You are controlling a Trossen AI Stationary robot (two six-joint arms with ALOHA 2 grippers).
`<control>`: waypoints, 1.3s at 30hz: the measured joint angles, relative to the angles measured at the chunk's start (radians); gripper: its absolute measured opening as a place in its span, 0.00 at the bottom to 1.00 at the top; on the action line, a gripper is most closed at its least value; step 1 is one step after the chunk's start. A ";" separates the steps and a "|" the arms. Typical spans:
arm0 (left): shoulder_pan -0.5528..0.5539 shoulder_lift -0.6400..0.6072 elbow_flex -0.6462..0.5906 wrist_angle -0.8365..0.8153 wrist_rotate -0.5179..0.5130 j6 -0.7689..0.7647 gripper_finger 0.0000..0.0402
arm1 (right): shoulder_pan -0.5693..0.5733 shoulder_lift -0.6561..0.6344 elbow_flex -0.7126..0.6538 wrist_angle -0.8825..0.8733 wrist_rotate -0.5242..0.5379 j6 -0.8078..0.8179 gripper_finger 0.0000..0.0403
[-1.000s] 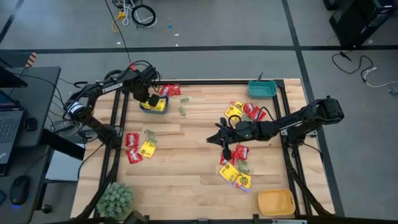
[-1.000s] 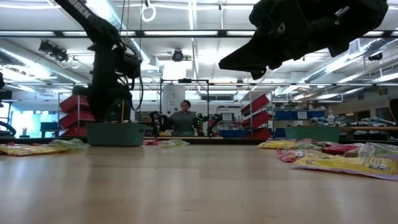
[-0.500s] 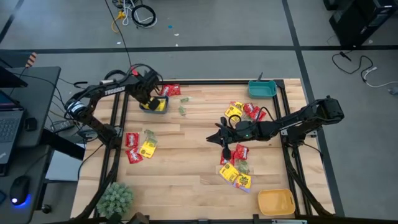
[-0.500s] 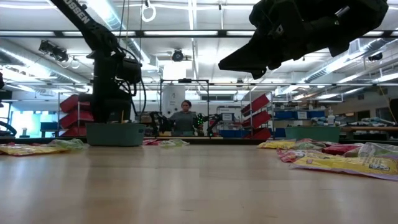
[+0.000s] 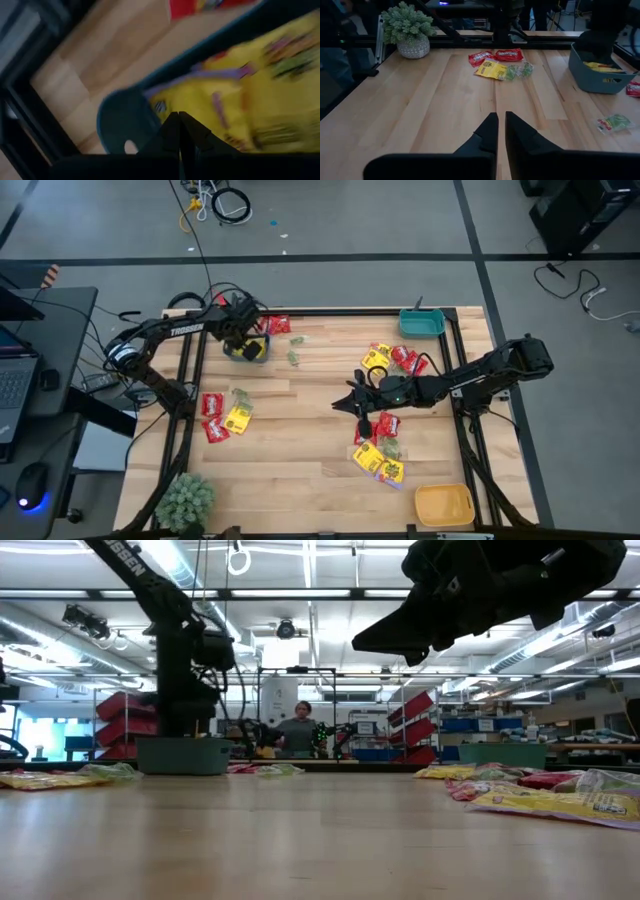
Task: Sort candy
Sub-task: Put the yellow candy into the dark blue bin
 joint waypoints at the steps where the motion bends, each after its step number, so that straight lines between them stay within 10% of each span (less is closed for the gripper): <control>1: -0.009 -0.001 0.018 -0.008 -0.002 0.010 0.00 | 0.000 0.000 0.000 0.000 0.000 0.000 0.05; 11: -0.197 -0.178 0.117 -0.171 -0.006 0.047 0.00 | 0.000 0.000 0.000 0.000 0.002 -0.019 0.05; 20: -0.588 -0.333 0.117 -0.344 0.058 -0.159 0.00 | 0.000 0.000 0.000 0.002 0.002 -0.016 0.05; 39: -1.266 -0.168 0.049 -0.383 0.113 -0.457 0.08 | 0.003 0.000 0.000 0.017 -0.001 -0.008 0.05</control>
